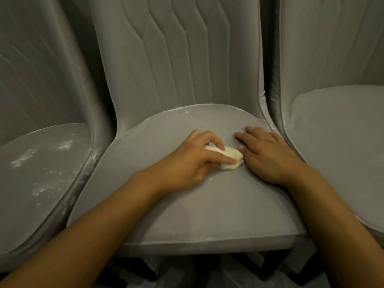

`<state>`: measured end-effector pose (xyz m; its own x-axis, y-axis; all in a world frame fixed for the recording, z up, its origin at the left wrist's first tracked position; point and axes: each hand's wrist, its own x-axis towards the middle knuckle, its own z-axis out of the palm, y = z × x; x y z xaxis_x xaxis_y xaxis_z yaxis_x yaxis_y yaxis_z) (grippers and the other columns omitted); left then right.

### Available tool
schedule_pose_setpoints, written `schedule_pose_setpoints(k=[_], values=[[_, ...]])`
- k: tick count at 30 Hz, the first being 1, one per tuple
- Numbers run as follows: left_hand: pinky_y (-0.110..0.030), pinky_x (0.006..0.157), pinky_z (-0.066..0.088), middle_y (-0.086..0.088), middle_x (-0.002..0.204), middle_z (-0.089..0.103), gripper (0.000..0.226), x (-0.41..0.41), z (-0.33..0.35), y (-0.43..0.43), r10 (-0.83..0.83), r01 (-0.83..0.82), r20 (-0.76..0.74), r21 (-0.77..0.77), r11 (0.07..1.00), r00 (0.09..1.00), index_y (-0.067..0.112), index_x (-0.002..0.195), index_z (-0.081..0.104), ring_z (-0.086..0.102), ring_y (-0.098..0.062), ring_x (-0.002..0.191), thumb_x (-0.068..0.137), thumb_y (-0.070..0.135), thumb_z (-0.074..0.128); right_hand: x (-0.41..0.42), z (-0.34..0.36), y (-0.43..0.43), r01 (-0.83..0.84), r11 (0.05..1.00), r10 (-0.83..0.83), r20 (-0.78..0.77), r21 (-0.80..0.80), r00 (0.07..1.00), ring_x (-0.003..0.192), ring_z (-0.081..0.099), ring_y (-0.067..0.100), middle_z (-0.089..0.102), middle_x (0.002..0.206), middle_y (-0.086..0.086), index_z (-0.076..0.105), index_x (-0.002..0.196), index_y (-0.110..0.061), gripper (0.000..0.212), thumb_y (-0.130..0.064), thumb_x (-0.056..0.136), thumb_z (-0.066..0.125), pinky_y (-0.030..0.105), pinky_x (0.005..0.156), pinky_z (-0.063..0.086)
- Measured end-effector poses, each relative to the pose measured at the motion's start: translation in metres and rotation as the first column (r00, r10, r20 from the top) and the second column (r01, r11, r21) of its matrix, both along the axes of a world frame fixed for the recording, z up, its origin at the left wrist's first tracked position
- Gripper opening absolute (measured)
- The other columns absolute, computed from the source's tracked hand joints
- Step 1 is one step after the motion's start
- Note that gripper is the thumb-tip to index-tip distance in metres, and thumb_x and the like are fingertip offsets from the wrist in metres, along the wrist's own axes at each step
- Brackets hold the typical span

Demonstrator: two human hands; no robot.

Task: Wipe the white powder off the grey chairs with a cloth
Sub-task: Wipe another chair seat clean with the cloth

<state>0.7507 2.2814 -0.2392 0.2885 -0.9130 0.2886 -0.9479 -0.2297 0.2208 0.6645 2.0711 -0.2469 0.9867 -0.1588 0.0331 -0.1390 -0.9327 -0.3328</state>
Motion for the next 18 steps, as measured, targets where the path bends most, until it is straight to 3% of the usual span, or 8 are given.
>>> schedule_pose_setpoints(k=[5,7,10,12,15,18], values=[[-0.031,0.107,0.033,-0.004,0.121,0.05,0.042,0.051,-0.001,-0.032,0.387,-0.387,-0.004,0.015,0.922,0.922,0.035,0.132,0.066,0.043,-0.029,0.116,0.1,0.011,0.054,-0.003,0.002,0.001,-0.006,1.0,0.006,-0.001,0.003,1.0,0.153,0.008,0.016,0.015,0.166,-0.003,0.027,0.155,-0.034,0.048,-0.037,0.107,0.026,0.035,0.122,0.0],[-0.03,0.111,0.029,-0.003,0.12,0.049,0.038,0.055,0.005,-0.04,0.443,-0.442,-0.098,0.03,0.896,0.891,0.033,0.134,0.065,0.044,-0.03,0.12,0.103,0.015,0.052,-0.003,0.001,0.001,-0.005,1.0,0.005,-0.004,0.002,1.0,0.153,0.007,0.015,0.014,0.167,-0.003,0.026,0.156,-0.034,0.049,-0.037,0.107,0.026,0.035,0.122,0.0],[-0.019,0.109,0.03,0.002,0.118,0.048,0.032,0.026,0.013,-0.043,0.274,-0.272,-0.246,0.043,0.961,0.93,0.027,0.131,0.068,0.051,-0.019,0.118,0.104,0.018,0.054,-0.002,0.0,0.0,-0.004,1.0,0.003,0.005,0.015,1.0,0.154,0.007,0.016,0.014,0.167,-0.002,0.025,0.156,-0.035,0.049,-0.037,0.107,0.026,0.036,0.122,0.0],[-0.019,0.11,0.032,0.006,0.119,0.048,0.034,0.001,0.015,-0.033,0.133,-0.121,-0.233,0.067,0.99,0.963,0.032,0.133,0.067,0.049,-0.014,0.117,0.104,0.02,0.053,-0.001,-0.002,-0.001,-0.008,1.0,0.008,0.009,0.021,1.0,0.154,0.007,0.017,0.014,0.167,-0.001,0.027,0.155,-0.034,0.049,-0.035,0.107,0.027,0.036,0.122,0.0],[-0.017,0.105,0.034,0.008,0.12,0.05,0.035,-0.021,0.021,-0.001,0.049,-0.041,-0.161,0.054,0.998,0.986,0.035,0.13,0.068,0.049,-0.011,0.112,0.1,0.024,0.053,0.0,-0.002,-0.003,-0.007,0.999,0.007,0.005,0.035,1.0,0.154,0.005,0.017,0.013,0.167,-0.001,0.027,0.156,-0.034,0.049,-0.035,0.107,0.027,0.036,0.123,-0.001],[-0.024,0.101,0.04,0.01,0.124,0.051,0.037,-0.043,0.021,0.031,-0.031,0.038,-0.206,0.033,0.999,0.978,0.036,0.13,0.069,0.052,-0.017,0.112,0.099,0.019,0.057,0.0,-0.002,-0.003,-0.009,0.999,0.009,0.008,0.035,1.0,0.154,0.006,0.017,0.013,0.167,-0.002,0.026,0.156,-0.034,0.049,-0.035,0.107,0.026,0.037,0.123,-0.001]])
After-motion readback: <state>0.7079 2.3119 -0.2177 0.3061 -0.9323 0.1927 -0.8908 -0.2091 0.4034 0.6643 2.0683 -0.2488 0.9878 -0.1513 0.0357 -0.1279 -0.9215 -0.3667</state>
